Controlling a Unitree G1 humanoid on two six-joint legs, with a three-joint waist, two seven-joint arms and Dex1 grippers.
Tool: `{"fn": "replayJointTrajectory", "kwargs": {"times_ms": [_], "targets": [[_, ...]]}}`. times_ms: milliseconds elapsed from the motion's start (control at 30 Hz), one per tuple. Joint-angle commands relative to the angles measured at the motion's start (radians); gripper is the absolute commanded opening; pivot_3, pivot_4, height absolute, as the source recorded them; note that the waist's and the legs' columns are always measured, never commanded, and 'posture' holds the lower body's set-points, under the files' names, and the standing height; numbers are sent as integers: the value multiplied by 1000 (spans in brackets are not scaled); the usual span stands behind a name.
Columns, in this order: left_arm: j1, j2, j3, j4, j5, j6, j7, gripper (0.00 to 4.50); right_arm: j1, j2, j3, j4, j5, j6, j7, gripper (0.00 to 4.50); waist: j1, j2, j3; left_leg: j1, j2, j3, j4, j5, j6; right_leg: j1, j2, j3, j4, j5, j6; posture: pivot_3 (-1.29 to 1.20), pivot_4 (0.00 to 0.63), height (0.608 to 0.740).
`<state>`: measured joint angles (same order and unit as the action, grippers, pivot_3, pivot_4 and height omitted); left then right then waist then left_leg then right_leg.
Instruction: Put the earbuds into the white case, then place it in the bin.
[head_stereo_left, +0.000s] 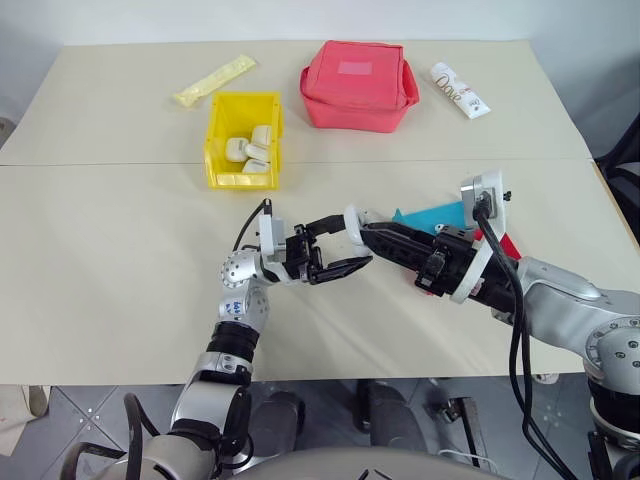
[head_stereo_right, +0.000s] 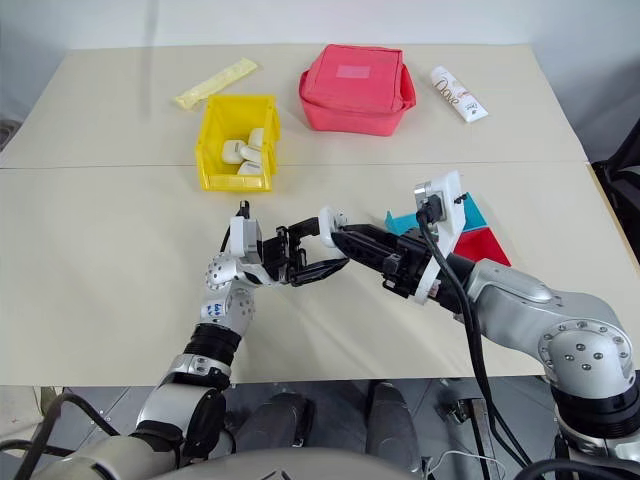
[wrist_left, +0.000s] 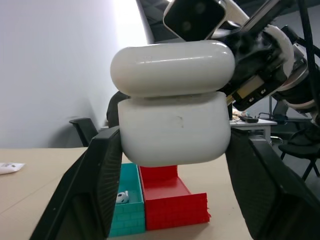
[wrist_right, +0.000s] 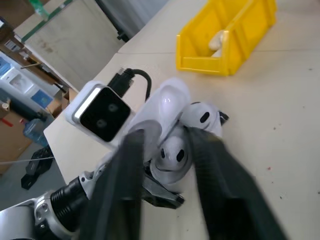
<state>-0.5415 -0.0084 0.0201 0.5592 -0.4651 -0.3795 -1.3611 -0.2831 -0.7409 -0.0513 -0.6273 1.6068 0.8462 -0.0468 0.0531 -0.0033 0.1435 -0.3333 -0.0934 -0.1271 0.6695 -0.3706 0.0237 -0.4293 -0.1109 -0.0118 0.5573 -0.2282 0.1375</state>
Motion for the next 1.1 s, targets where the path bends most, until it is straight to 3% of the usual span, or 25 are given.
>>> {"fn": "replayJointTrajectory", "kwargs": {"times_ms": [33, 200, 1100], "targets": [[-24, -37, -36, -55, -14, -11, -14, 2743, -3, -8, 28, -28, 8, 19, 5, 2797, 0, 0, 0, 0, 0, 0, 0, 0, 0, 0, 0, 0, 0, 0, 0, 0, 150, 740], [-25, -37, -35, -48, -11, -14, -18, 2743, -3, -14, 23, -34, 9, 19, 7, 4466, 2, 0, 0, 0, 0, 0, 0, 0, 0, 0, 0, 0, 0, 0, 0, 0, 150, 740], [-91, -3, 25, 126, 2, -84, -1, 2743, 32, -94, -56, -44, 13, 18, 63, 4466, 5, -1, 0, -1, 0, -1, 0, 0, 0, 0, 0, -1, -1, 1, 0, 0, 150, 740]]}}
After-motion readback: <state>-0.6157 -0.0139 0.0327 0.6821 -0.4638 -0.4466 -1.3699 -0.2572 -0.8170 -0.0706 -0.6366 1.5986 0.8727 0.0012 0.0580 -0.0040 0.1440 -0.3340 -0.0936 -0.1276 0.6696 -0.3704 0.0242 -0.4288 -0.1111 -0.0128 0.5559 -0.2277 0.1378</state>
